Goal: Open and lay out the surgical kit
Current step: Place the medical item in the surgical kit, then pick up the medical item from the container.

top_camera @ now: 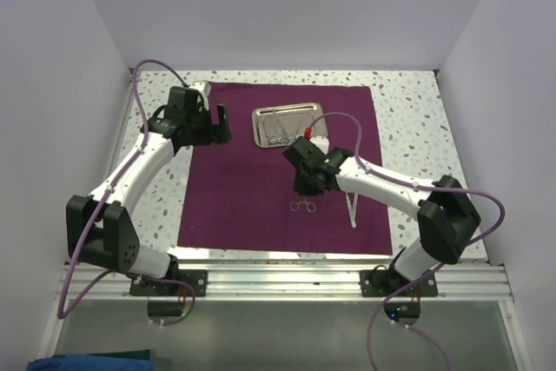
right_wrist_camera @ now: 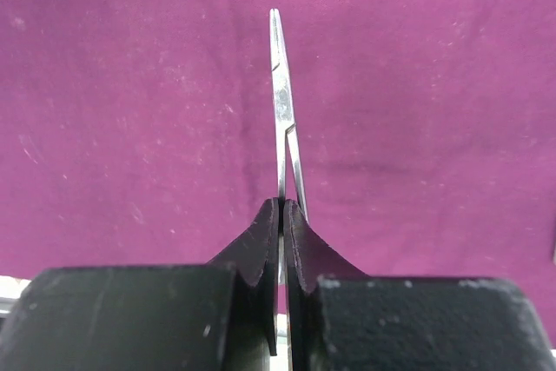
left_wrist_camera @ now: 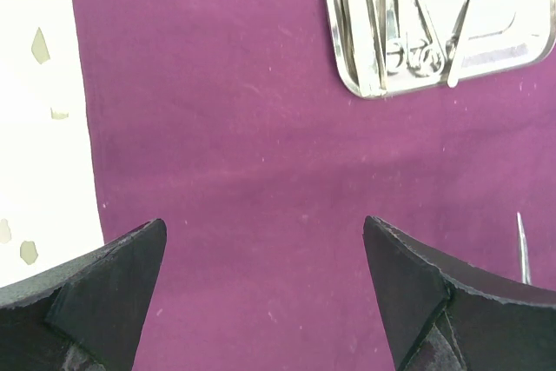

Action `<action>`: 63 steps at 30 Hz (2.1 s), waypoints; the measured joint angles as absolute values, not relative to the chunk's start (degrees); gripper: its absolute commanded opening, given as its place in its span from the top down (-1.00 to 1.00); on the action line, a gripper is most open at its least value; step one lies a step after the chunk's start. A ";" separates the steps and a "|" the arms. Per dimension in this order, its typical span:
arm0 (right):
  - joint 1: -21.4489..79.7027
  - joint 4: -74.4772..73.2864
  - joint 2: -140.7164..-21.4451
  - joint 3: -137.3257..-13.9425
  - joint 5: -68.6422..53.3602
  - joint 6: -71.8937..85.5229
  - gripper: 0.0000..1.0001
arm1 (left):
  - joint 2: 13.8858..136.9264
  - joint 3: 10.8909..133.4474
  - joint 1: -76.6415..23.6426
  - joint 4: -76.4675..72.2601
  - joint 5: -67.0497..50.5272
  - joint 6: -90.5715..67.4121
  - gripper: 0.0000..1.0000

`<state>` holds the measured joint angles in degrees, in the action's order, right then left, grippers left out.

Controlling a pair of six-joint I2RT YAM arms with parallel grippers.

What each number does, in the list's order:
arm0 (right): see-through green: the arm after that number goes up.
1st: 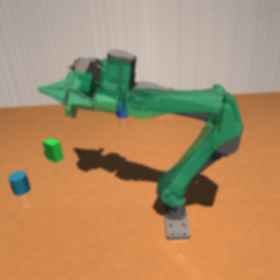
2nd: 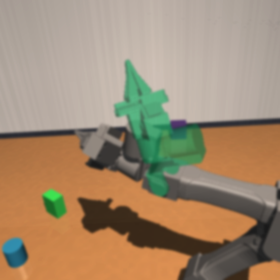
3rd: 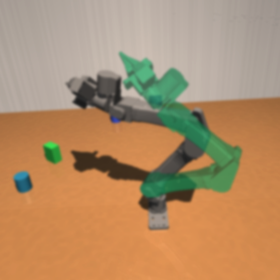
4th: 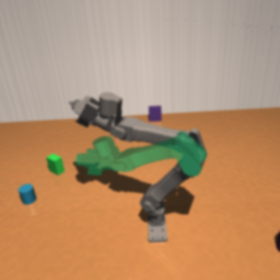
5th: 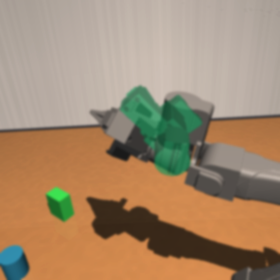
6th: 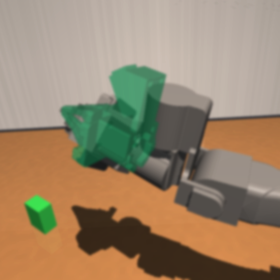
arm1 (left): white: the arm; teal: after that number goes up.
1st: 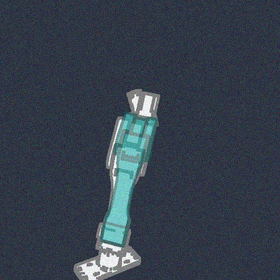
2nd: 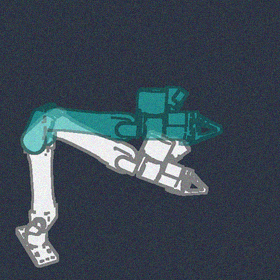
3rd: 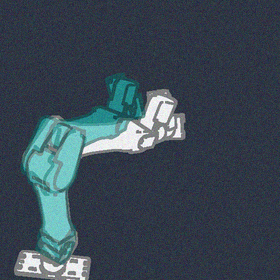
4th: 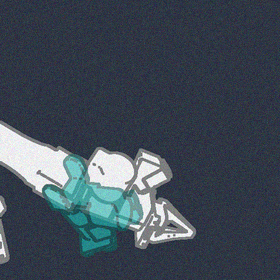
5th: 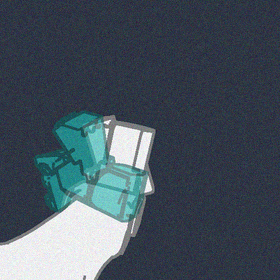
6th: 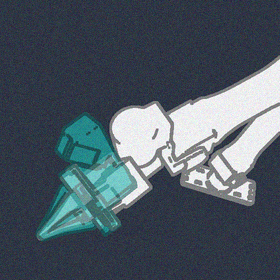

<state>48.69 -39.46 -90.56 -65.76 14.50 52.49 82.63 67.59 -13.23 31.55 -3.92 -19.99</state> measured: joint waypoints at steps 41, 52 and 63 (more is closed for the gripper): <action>51.75 -51.03 -80.09 -77.67 23.07 54.78 -0.86 | 74.04 65.56 -13.65 32.27 -4.34 -22.02 -0.99; 51.75 -64.53 -56.84 -75.48 30.92 51.44 -0.86 | 106.89 100.77 -21.91 28.53 -5.04 -25.91 -0.99; 51.75 -75.59 -50.92 -76.14 31.09 49.98 -0.89 | 134.47 126.69 -32.71 31.00 -3.60 -26.48 -0.99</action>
<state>51.75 -75.59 -50.92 -76.14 31.09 49.98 134.47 126.69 -32.71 31.00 -3.60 -26.48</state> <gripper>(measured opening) 0.942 0.994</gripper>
